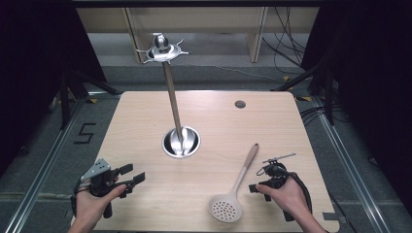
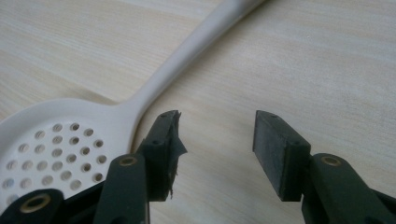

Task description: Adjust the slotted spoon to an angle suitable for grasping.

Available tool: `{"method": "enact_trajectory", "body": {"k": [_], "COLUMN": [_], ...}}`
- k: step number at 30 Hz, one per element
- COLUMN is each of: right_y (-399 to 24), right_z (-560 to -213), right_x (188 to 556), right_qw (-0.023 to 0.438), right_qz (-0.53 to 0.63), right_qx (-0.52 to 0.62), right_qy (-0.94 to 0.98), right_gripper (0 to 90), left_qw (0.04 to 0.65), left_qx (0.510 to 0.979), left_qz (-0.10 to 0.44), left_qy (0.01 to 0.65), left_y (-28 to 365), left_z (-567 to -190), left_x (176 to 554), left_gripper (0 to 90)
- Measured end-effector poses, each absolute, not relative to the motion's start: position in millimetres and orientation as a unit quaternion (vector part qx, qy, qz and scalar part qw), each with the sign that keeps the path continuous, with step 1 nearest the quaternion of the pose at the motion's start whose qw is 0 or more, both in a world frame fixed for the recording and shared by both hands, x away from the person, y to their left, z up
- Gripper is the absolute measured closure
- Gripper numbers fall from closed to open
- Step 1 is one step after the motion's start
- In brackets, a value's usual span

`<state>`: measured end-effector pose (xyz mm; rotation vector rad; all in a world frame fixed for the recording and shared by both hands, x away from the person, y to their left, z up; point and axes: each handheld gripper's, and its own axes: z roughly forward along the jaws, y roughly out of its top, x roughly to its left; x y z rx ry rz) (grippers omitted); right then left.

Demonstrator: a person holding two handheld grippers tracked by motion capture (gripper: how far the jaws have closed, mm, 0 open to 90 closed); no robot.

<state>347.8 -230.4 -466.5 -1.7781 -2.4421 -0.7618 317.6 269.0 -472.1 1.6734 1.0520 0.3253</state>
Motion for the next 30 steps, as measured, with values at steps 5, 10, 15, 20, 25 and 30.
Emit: {"method": "enact_trajectory", "body": {"k": [5, 10, 15, 20, 25, 30], "right_y": [-226.7, -225.5, -228.7, -227.0, -220.8, -209.3], "right_z": [-463.9, -459.3, -454.5, -450.8, -454.3, -455.2], "right_x": [349.6, 355.5, 368.2, 383.0, 404.8, 419.8], "right_qw": [0.014, 0.012, 0.009, 0.008, -0.014, 0.004], "right_qz": [-0.248, -0.23, -0.212, -0.208, -0.209, -0.2], "right_qx": [-0.574, -0.581, -0.601, -0.606, -0.626, -0.658], "right_qy": [-0.78, -0.781, -0.77, -0.768, -0.752, -0.725], "right_gripper": [50.8, 66.6, 79.1, 80.7, 60.3, 50.7], "left_qw": [0.538, 0.533, 0.537, 0.533, 0.531, 0.534], "left_qx": [0.705, 0.707, 0.706, 0.706, 0.709, 0.707], "left_qz": [0.137, 0.138, 0.132, 0.133, 0.132, 0.126], "left_qy": [0.441, 0.443, 0.442, 0.446, 0.445, 0.445], "left_y": [269.1, 269.0, 268.2, 268.5, 268.2, 268.0], "left_z": [-471.8, -472.0, -472.6, -472.7, -473.0, -474.1], "left_x": [317.7, 317.4, 318.1, 318.1, 317.9, 318.7], "left_gripper": [29.2, 29.5, 30.0, 30.0, 30.0, 30.0]}}
